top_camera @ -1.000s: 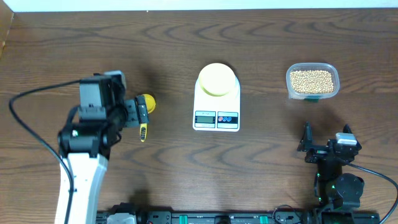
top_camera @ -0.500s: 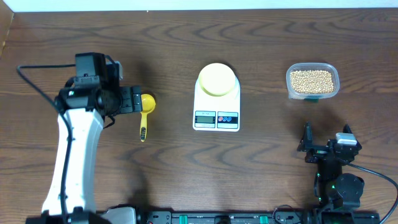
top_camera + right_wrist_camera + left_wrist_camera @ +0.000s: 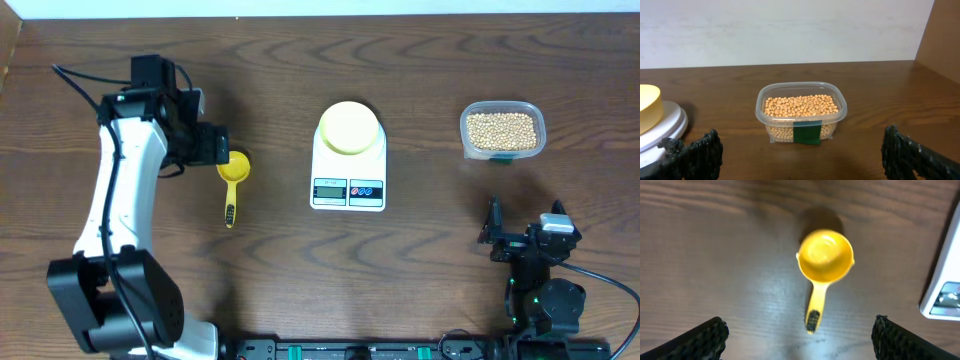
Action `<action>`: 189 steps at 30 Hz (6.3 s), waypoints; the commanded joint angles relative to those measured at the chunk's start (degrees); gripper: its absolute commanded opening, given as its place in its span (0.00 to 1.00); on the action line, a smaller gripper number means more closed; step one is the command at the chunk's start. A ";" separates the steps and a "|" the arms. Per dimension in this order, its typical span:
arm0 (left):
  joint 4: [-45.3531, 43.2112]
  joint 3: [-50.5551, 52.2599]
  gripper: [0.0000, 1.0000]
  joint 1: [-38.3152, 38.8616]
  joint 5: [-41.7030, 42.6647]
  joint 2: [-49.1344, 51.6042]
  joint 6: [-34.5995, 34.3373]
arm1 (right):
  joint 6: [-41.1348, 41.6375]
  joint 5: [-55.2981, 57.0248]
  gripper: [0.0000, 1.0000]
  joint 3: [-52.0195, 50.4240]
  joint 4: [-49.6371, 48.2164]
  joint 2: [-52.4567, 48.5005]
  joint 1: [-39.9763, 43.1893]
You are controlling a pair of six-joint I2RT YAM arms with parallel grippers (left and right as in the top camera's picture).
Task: Scoop item into bowl and weigh 50g on scale
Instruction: 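Move the left gripper over the yellow scoop and lower onto its cup, then close the left gripper on the yellow scoop's cup rim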
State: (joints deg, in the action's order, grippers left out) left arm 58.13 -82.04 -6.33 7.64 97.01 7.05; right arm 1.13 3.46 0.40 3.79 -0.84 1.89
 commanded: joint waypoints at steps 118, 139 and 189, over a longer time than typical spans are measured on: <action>-13.68 4.96 0.81 -0.79 -2.71 19.80 2.78 | 0.96 0.46 0.99 -0.09 0.20 0.46 -0.48; -13.66 4.96 0.38 -0.79 -2.71 19.80 2.78 | 0.96 0.46 0.99 -0.09 0.17 0.46 -0.48; -13.51 4.96 0.08 -0.79 -2.71 19.80 2.78 | 0.98 0.46 0.99 -0.09 0.17 0.46 -0.48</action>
State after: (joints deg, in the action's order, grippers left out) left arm 44.10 -77.58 -6.76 5.87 116.05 9.28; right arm 1.13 3.46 0.40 3.79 -0.84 1.89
